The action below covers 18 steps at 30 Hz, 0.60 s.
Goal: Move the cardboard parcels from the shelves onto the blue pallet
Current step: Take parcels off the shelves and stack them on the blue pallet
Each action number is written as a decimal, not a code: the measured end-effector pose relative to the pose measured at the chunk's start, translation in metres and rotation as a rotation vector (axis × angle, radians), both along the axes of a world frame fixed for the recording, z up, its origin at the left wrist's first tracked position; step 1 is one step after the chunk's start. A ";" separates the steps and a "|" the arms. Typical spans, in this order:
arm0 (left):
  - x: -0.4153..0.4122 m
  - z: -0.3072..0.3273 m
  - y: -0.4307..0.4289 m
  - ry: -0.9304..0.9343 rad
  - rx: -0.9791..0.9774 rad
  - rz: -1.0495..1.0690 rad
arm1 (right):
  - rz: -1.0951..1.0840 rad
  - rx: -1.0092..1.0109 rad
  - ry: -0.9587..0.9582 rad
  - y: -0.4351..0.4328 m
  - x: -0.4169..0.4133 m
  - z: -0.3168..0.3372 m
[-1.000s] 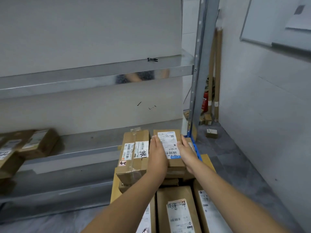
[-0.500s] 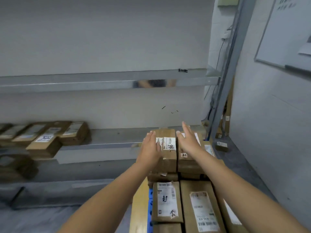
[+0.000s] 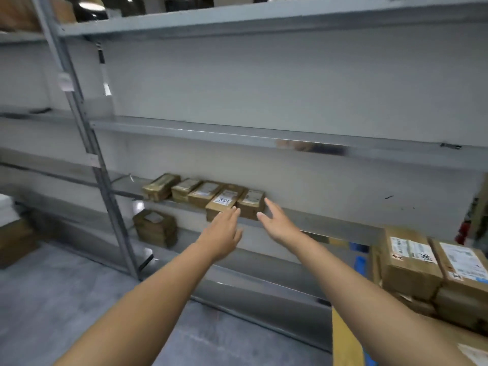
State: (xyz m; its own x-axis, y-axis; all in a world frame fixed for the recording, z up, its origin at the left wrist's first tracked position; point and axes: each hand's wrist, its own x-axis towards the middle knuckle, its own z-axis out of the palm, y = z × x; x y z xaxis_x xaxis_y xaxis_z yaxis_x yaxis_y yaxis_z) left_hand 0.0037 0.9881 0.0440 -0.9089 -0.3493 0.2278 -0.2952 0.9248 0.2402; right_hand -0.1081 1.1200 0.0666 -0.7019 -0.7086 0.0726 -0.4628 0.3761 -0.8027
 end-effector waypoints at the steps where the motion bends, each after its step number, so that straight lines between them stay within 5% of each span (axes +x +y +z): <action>1: 0.016 0.001 -0.017 0.012 -0.014 0.021 | 0.016 0.001 -0.004 -0.017 0.012 0.000; 18: 0.086 -0.019 -0.191 0.068 0.081 0.195 | 0.215 0.089 0.116 -0.223 0.054 -0.024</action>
